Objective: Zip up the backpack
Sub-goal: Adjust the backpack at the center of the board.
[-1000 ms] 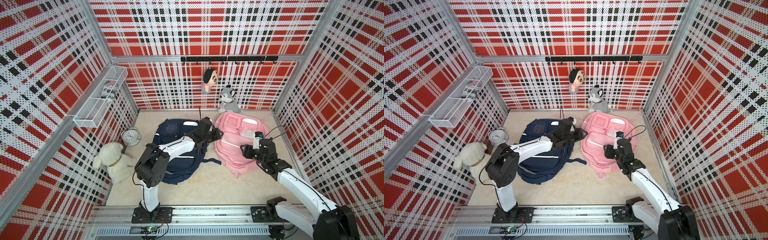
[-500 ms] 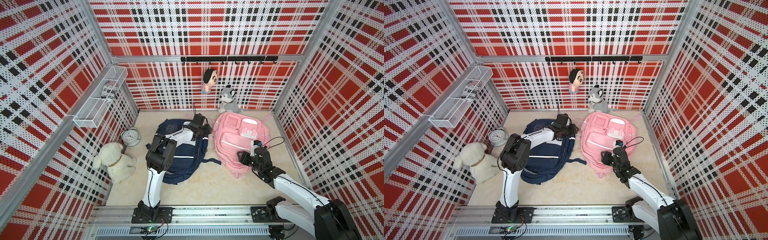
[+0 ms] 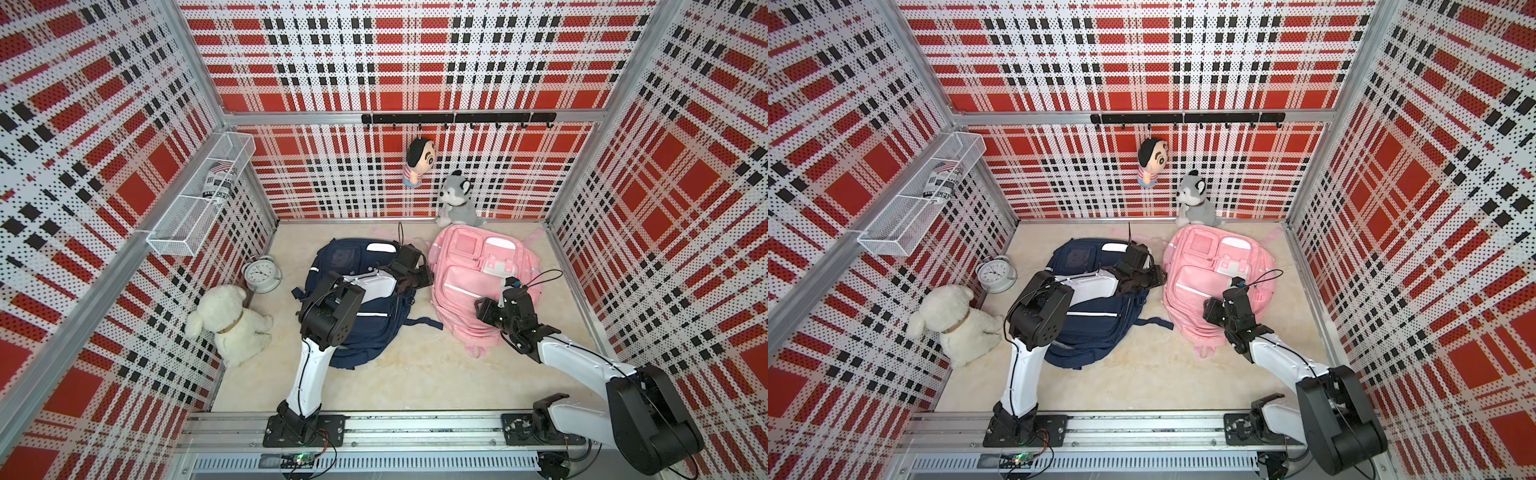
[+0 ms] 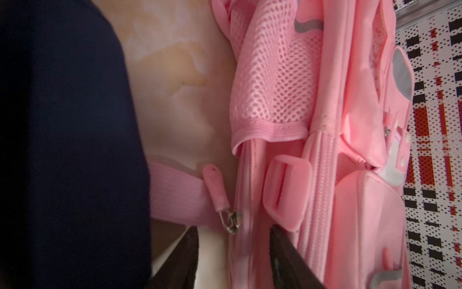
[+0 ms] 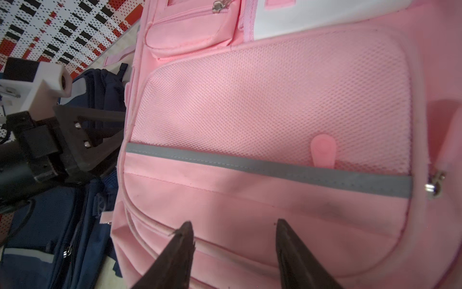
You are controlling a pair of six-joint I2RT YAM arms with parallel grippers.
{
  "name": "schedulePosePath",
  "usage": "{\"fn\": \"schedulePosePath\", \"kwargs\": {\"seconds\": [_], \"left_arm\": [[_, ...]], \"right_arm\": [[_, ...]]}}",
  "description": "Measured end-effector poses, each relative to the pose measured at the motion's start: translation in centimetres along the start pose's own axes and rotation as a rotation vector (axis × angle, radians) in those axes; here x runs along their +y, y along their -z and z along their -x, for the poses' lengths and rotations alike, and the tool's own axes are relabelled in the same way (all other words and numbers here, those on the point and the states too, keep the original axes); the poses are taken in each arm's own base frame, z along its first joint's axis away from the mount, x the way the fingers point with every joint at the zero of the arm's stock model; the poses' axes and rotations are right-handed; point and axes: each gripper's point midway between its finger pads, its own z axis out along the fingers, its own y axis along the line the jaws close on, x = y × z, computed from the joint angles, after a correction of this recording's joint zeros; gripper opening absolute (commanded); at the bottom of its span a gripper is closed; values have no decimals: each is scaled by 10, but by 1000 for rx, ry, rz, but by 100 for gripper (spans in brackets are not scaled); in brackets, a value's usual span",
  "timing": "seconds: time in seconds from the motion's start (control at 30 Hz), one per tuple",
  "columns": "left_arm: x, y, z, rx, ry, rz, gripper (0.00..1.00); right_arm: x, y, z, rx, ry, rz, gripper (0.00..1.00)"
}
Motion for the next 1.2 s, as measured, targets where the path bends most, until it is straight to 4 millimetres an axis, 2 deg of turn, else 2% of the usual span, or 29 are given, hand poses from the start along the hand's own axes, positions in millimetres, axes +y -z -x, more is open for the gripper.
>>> {"fn": "schedulePosePath", "kwargs": {"seconds": [0.17, 0.33, 0.43, 0.57, 0.7, 0.8, 0.97, 1.07, 1.13, 1.2], "left_arm": [[-22, 0, -23, 27, -13, -34, 48], [-36, 6, -48, 61, -5, -68, 48], [-42, 13, -57, 68, 4, -83, 48], [-51, 26, -61, 60, 9, -106, 49], [-61, 42, -45, 15, 4, -125, 49], [-59, 50, -22, -28, -1, -129, 48], [-36, 52, 40, -123, 11, -102, 48], [-26, 46, 68, -164, 15, -96, 48], [-22, 37, 74, -164, 18, -101, 48], [-20, 28, 69, -146, 20, -112, 48]], "right_arm": [[-20, 9, 14, -31, -18, -48, 57], [-39, 12, 19, -29, -11, -96, 56], [-51, 14, 23, -24, -7, -127, 56], [-56, 15, 42, -39, 14, -148, 55], [-49, 20, 54, -61, 29, -124, 49], [-37, 34, 57, -100, 19, -68, 47], [-9, 63, 43, -179, 1, 60, 47], [1, 73, 33, -199, -22, 115, 47], [2, 76, 27, -206, -46, 138, 47], [1, 75, 22, -195, -64, 141, 46]]}}
